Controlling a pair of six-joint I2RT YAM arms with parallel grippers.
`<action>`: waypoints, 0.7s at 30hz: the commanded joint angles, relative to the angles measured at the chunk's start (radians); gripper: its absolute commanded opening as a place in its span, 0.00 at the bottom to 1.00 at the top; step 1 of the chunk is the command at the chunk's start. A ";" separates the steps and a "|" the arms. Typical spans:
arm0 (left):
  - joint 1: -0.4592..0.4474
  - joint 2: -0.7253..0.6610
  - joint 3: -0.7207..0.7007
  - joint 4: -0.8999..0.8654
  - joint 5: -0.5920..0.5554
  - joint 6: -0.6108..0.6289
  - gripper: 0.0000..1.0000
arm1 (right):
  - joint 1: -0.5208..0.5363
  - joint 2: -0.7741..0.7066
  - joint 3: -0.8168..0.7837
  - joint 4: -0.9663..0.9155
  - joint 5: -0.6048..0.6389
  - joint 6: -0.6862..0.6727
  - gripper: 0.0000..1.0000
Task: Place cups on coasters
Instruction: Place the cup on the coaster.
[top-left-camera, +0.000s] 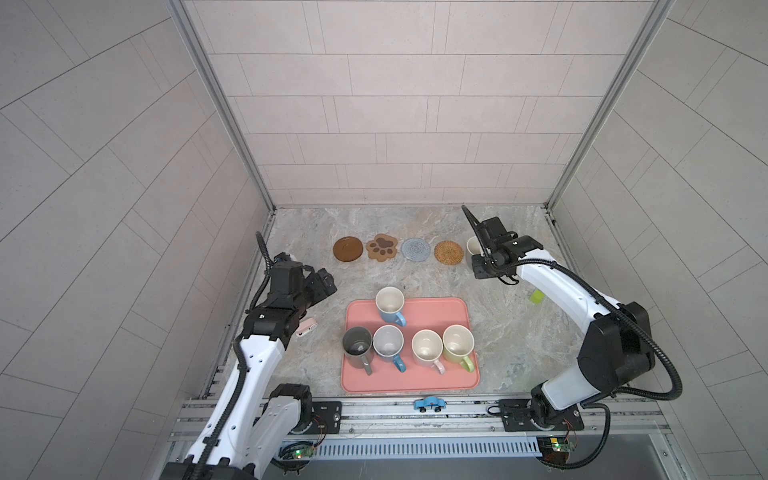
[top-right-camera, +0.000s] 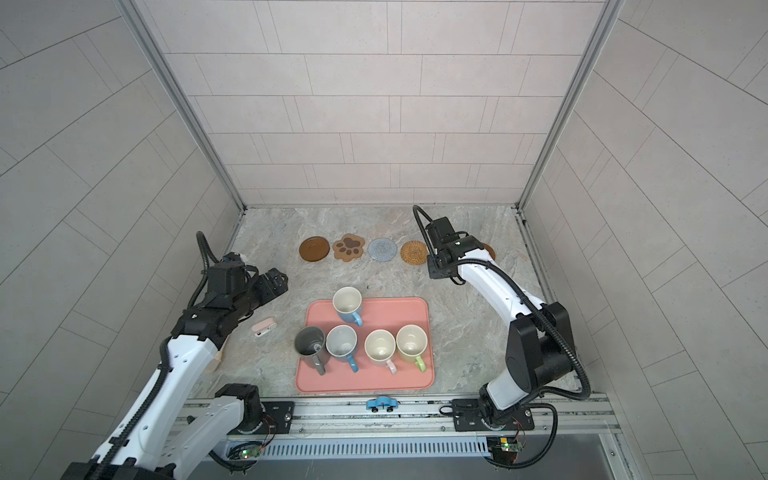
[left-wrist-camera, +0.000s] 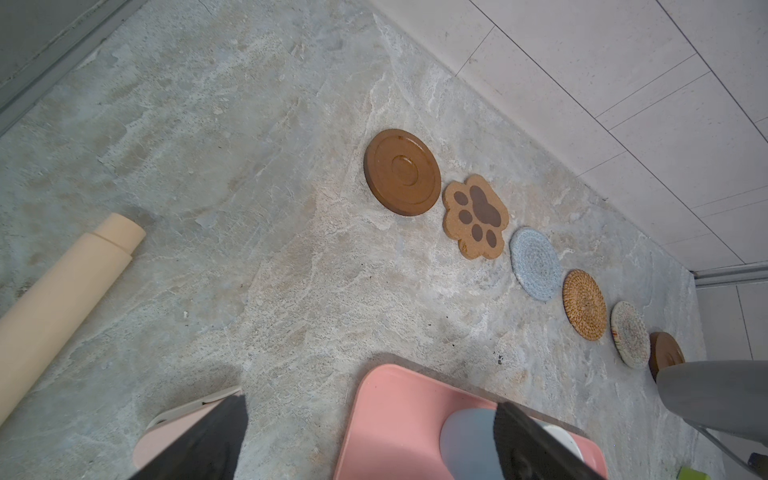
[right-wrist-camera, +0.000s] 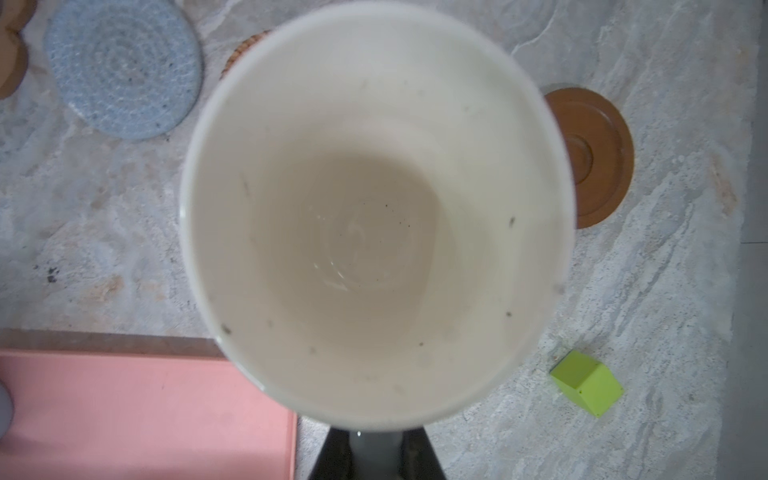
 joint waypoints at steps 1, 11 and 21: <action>-0.002 -0.010 0.000 0.010 -0.001 -0.020 1.00 | -0.060 0.017 0.061 0.059 -0.028 -0.088 0.00; -0.002 -0.020 0.000 0.016 -0.010 -0.036 1.00 | -0.247 0.120 0.144 0.101 -0.156 -0.202 0.00; -0.002 -0.040 -0.011 0.016 -0.010 -0.037 1.00 | -0.322 0.203 0.216 0.077 -0.160 -0.230 0.00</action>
